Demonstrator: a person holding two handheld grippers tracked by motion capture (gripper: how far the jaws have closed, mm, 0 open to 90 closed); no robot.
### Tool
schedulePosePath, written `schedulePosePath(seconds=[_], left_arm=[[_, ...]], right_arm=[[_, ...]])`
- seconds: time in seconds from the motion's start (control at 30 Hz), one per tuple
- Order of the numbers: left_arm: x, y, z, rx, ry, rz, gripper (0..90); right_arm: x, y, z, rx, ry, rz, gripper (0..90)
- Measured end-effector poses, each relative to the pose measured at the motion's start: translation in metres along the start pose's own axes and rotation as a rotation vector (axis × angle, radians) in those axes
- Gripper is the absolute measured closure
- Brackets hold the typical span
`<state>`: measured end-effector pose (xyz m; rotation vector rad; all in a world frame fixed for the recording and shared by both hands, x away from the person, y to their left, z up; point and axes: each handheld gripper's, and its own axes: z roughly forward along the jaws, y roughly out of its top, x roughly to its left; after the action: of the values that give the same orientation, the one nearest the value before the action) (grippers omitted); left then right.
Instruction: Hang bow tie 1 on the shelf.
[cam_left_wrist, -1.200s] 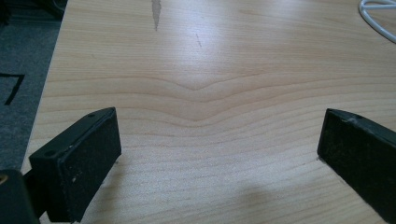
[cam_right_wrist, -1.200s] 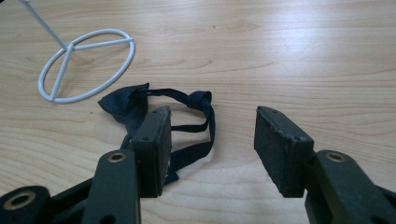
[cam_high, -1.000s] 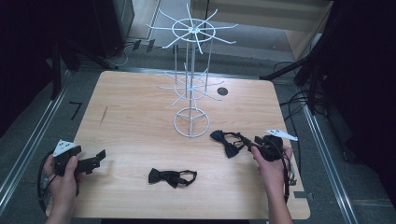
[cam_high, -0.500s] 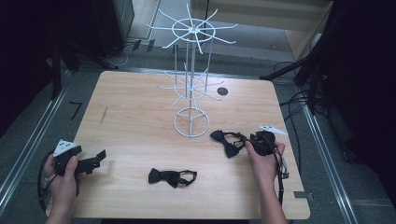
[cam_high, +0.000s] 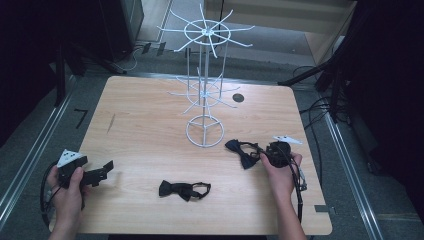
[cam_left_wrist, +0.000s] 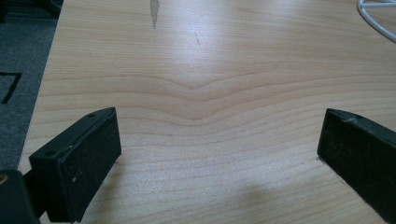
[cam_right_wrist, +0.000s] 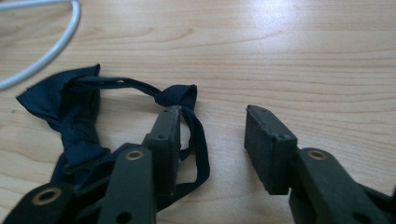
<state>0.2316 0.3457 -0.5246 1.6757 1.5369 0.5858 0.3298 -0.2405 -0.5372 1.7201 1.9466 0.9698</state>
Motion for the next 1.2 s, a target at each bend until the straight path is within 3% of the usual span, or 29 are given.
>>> schedulePosePath(seconds=[0.23,0.43,0.97,1.1,1.2], left_arm=[[0.0,0.0,0.0,0.0,0.0,-0.001,0.0],[0.0,0.0,0.0,0.0,0.0,-0.001,0.0],[0.0,0.0,0.0,0.002,-0.001,-0.001,0.0],[0.0,0.0,0.0,0.002,0.0,-0.001,0.0],[0.0,0.0,0.0,0.002,-0.001,-0.001,0.0]], right_arm=[[0.003,-0.002,0.0,0.01,-0.043,-0.051,77.0],[0.005,-0.003,-0.003,0.013,-0.004,-0.087,89.7],[0.022,0.006,-0.034,-0.211,0.046,-0.173,90.0],[0.027,0.008,-0.039,-0.238,0.031,-0.21,90.0],[0.029,0.01,-0.044,-0.27,0.042,-0.184,90.0]])
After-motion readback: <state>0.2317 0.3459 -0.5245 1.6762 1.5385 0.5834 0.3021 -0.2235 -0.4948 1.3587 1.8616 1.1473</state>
